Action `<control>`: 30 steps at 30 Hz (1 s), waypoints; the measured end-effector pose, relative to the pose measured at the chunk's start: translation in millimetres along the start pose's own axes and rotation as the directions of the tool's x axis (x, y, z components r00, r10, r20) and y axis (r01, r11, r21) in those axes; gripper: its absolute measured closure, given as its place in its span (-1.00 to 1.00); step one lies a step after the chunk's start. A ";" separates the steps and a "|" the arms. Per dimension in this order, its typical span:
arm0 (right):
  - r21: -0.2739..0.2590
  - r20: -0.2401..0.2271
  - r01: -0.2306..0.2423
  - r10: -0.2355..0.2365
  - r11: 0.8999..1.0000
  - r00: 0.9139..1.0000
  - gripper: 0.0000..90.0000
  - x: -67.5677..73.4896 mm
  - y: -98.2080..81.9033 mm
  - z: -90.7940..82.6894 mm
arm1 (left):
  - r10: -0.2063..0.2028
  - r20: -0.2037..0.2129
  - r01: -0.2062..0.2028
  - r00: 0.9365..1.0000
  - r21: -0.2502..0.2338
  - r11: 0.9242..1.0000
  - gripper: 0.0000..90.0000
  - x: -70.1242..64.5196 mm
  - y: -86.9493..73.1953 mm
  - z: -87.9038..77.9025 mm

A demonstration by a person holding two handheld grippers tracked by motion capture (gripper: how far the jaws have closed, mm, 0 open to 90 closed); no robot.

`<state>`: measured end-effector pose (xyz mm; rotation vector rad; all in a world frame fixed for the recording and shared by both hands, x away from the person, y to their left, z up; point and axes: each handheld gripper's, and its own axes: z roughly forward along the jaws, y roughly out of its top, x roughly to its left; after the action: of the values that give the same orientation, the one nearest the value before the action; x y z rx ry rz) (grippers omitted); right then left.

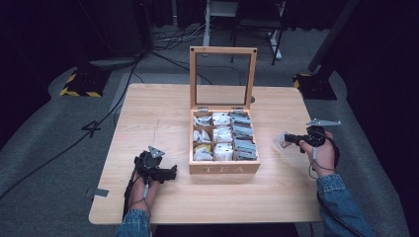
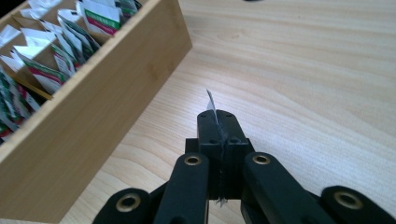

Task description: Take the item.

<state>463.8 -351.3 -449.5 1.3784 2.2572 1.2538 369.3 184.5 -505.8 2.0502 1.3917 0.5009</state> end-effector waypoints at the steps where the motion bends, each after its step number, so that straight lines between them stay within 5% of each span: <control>1: 0.009 0.003 -0.008 0.008 1.000 1.000 1.00 -0.8 -1.0 1.4 | 0.000 -0.001 0.000 1.000 0.000 1.000 -1.00 0.0 0.0 0.0; 15: 0.066 0.014 -0.081 0.080 0.995 0.997 0.96 -10.1 -7.6 7.2 | 0.000 0.001 0.000 1.000 0.001 1.000 -1.00 0.0 0.0 -0.1; 25: 0.051 0.090 -0.045 0.040 0.998 0.995 0.12 -17.6 -9.8 11.9 | 0.001 0.000 -0.001 1.000 0.001 1.000 -1.00 0.1 0.0 -0.1; 30: -0.003 0.114 -0.033 0.033 0.999 0.993 -0.01 -20.5 -9.9 10.0 | 0.001 -0.001 -0.001 1.000 0.001 1.000 -1.00 0.1 0.0 -0.1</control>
<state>474.3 -364.3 -467.9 1.4533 2.1659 1.1550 369.3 184.5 -505.7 2.0514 1.3916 0.5015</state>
